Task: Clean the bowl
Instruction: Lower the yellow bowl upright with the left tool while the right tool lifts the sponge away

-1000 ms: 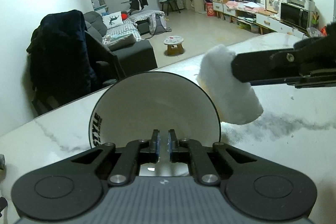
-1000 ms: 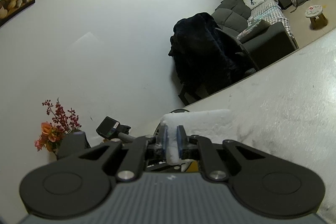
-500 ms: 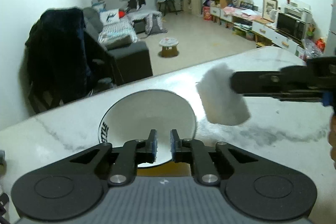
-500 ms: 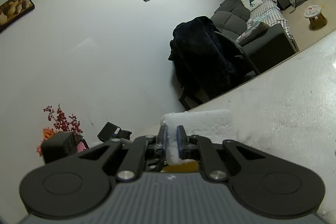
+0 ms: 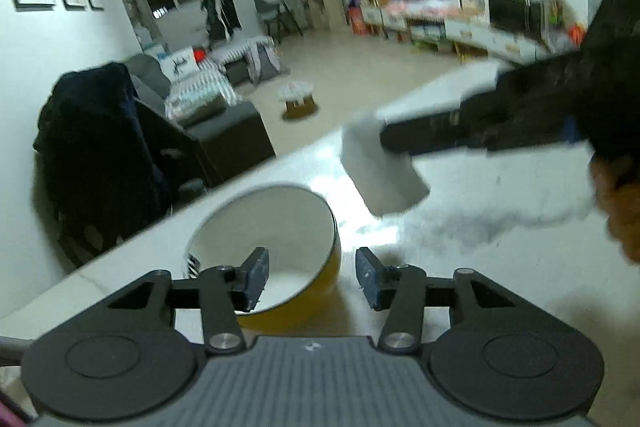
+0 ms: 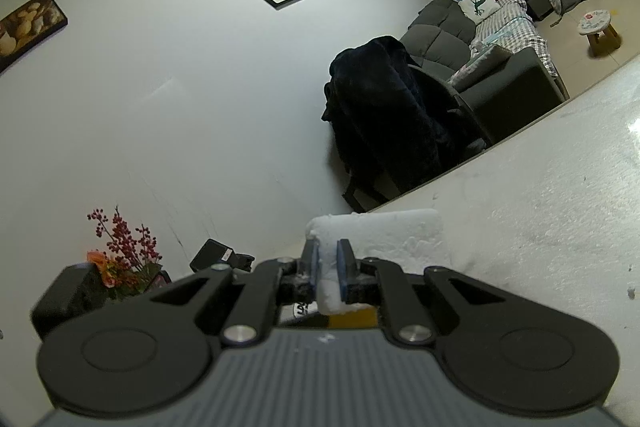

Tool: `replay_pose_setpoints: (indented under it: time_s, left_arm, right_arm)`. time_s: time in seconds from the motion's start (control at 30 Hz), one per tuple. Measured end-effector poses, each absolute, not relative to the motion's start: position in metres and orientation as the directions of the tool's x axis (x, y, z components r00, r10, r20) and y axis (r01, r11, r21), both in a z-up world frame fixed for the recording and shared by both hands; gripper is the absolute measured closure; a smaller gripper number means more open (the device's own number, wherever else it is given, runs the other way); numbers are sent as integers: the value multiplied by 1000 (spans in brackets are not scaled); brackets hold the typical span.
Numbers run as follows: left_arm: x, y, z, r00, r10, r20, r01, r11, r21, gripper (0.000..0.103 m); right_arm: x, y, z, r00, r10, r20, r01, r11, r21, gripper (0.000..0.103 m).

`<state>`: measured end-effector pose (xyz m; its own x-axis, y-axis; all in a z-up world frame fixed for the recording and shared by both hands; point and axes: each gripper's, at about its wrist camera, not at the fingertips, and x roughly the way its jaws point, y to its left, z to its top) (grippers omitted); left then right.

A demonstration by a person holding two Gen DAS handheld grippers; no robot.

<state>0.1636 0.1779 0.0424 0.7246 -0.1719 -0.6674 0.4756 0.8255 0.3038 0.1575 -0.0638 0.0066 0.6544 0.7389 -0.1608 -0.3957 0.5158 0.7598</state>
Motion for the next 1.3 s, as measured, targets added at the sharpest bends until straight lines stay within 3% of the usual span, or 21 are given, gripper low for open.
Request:
replay_pose_setpoints:
  time_s: [0.2, 0.33, 0.5, 0.6, 0.87, 1.3]
  left_arm:
    - [182, 171, 15, 678, -86, -730, 459, 826, 328, 57]
    - [181, 164, 9, 683, -79, -726, 455, 824, 338, 78]
    - [177, 157, 9, 709, -93, -699, 444, 828, 341, 90]
    - [172, 156, 17, 690, -168, -704, 475, 839, 265, 94]
    - [154, 146, 21, 591, -351, -726, 588, 804, 89, 94]
    - [97, 101, 12, 507, -482, -715, 702, 712, 18, 92]
  right_arm:
    - [154, -68, 9, 654, 740, -156, -405, 517, 754, 92]
    - [153, -72, 9, 660, 734, -159, -397, 521, 755, 92]
    - [152, -78, 7, 668, 726, -163, -389, 527, 756, 92]
    - [151, -84, 9, 676, 720, -158, -391, 532, 751, 92]
    - [135, -103, 21, 695, 701, -158, -410, 567, 714, 92]
    - [95, -118, 28, 696, 696, -175, -440, 606, 662, 92]
